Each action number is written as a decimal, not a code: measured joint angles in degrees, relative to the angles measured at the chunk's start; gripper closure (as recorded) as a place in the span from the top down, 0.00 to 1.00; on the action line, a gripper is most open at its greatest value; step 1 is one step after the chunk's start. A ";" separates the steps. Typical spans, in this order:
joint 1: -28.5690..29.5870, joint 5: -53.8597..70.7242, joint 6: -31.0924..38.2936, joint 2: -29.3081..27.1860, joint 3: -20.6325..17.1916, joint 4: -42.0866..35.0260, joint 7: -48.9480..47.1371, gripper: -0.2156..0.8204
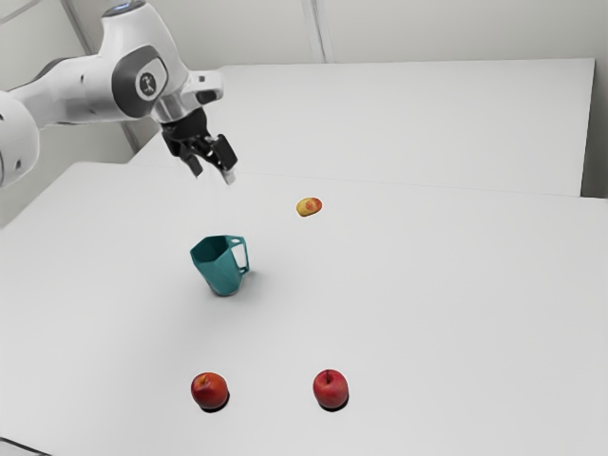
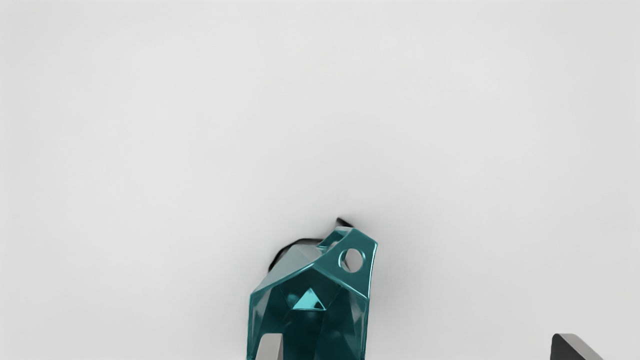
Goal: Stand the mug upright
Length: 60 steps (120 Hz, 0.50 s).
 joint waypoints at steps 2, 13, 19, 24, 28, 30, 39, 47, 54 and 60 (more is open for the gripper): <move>-0.02 -0.01 -0.86 -0.05 0.00 0.87 -0.05 0.77; -0.11 -0.13 -5.71 -0.32 -0.04 5.51 -0.31 0.78; -0.26 -0.14 -8.02 -0.58 -0.07 7.17 -0.43 0.78; -0.54 -0.18 -9.57 -0.70 -0.07 7.83 -0.53 0.78; -0.75 -0.19 -10.60 -0.78 -0.08 8.10 -0.59 0.79; -0.84 -0.18 -11.06 -0.83 -0.08 8.18 -0.60 0.79; -1.05 -0.14 -12.82 -0.98 -0.07 8.34 -0.66 0.79; -1.01 -0.17 -14.05 -1.26 0.02 8.38 -0.70 0.79; -0.78 -0.21 -14.83 -1.35 0.07 8.39 -0.74 0.79; -0.55 -0.23 -15.36 -1.34 0.08 8.40 -0.76 0.79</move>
